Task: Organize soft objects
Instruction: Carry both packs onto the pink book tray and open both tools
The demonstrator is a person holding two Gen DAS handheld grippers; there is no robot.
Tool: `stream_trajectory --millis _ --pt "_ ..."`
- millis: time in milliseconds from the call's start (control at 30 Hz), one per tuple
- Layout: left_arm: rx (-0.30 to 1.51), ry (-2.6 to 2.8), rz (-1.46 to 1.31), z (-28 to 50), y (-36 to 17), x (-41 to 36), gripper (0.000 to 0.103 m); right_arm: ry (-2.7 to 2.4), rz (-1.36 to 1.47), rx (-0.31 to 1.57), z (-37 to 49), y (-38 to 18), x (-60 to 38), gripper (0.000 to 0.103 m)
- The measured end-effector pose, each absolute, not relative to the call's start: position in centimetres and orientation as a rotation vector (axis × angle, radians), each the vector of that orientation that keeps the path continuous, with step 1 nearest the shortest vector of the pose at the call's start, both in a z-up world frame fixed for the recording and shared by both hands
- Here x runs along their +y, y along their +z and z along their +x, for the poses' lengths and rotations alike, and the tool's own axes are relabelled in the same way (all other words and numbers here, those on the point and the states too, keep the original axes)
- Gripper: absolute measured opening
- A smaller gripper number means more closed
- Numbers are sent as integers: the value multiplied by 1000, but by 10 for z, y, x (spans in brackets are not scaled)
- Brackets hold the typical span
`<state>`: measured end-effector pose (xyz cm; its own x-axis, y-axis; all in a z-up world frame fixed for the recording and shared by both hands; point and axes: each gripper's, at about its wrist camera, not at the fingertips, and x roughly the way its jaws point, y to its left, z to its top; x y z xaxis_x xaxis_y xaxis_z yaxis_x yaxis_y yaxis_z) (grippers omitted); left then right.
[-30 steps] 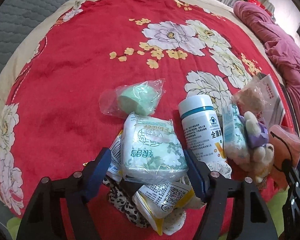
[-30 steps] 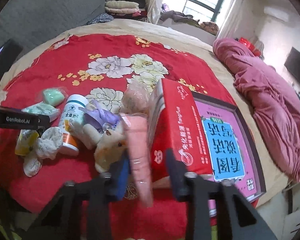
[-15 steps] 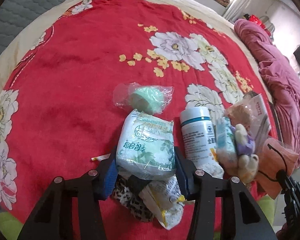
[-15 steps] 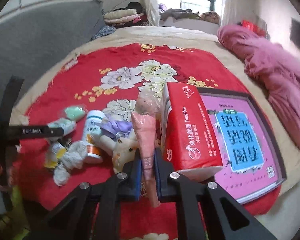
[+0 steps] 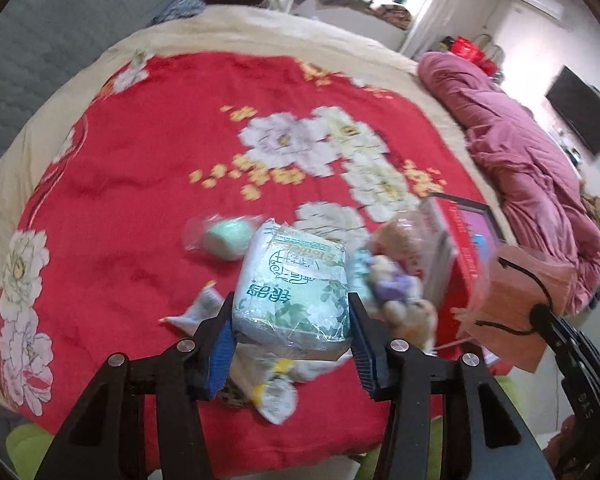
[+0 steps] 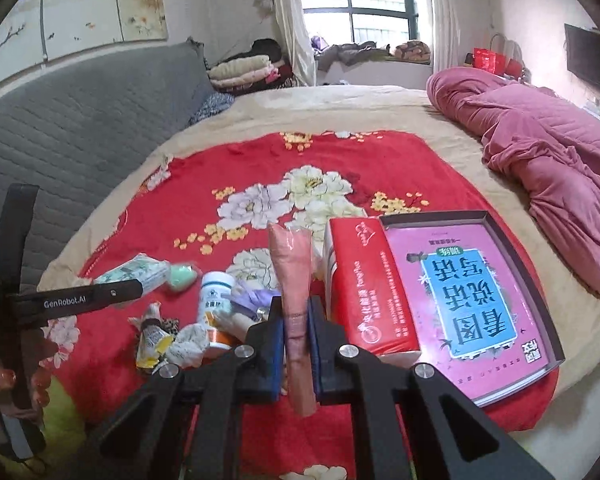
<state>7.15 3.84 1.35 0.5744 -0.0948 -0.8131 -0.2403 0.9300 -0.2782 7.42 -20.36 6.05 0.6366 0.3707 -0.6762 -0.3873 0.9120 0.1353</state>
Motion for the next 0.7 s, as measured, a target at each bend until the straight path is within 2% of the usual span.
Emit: stream_trajectory --millis 467,700 --pt "918 -185 -273 105 62 -99 52 170 100 724 81 88 -327 11" --pt "955 -310 -185 133 59 -192 52 66 136 815 109 71 -395 11"
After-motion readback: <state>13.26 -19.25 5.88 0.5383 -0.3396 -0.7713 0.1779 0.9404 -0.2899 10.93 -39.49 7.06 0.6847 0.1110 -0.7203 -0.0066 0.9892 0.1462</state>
